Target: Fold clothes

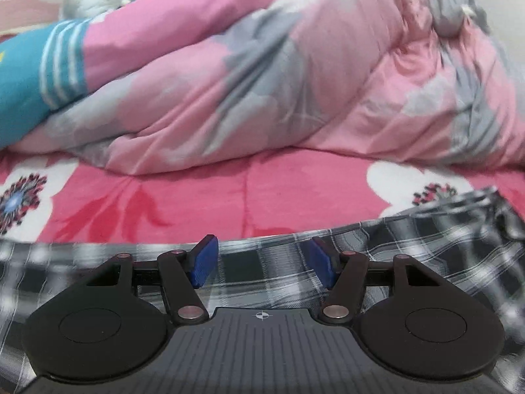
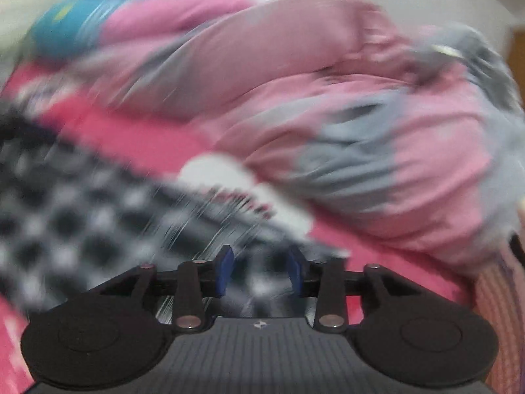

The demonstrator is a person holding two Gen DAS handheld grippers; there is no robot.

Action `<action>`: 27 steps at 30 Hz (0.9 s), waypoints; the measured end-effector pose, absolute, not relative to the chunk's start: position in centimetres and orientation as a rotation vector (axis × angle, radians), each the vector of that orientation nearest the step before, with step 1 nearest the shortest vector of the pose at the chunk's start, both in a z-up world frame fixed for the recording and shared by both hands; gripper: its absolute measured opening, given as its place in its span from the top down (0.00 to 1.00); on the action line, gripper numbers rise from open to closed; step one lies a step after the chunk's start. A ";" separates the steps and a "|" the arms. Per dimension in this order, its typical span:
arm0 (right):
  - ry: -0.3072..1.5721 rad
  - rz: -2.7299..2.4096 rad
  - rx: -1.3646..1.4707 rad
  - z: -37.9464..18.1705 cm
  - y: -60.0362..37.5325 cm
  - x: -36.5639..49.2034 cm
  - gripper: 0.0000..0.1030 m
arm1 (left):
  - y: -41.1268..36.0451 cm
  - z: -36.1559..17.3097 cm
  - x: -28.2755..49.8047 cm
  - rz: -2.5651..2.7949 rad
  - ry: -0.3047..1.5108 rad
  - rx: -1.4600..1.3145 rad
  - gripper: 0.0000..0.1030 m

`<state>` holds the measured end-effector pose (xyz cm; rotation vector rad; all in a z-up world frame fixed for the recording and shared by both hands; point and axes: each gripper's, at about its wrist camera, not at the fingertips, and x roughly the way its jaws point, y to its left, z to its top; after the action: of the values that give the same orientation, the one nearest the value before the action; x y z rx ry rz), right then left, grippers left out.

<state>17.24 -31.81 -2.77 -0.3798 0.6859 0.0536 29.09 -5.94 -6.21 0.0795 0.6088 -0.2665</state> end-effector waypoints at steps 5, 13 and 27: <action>0.713 0.003 -0.461 -7.2 -31.5 19.8 0.64 | -6.8 -7.6 30.2 -0.233 0.619 0.109 0.41; 0.633 -0.130 -0.075 -4.7 -39.8 20.6 0.97 | -5.5 -8.2 30.9 -0.179 0.628 0.041 0.41; 0.644 -0.218 0.082 -5.4 -45.9 23.1 0.97 | -5.6 -8.0 31.0 -0.137 0.607 0.079 0.41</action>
<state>23.10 -45.95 -5.45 0.0820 0.6443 -0.2181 31.04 -5.63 -8.04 0.0795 0.6072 -0.1372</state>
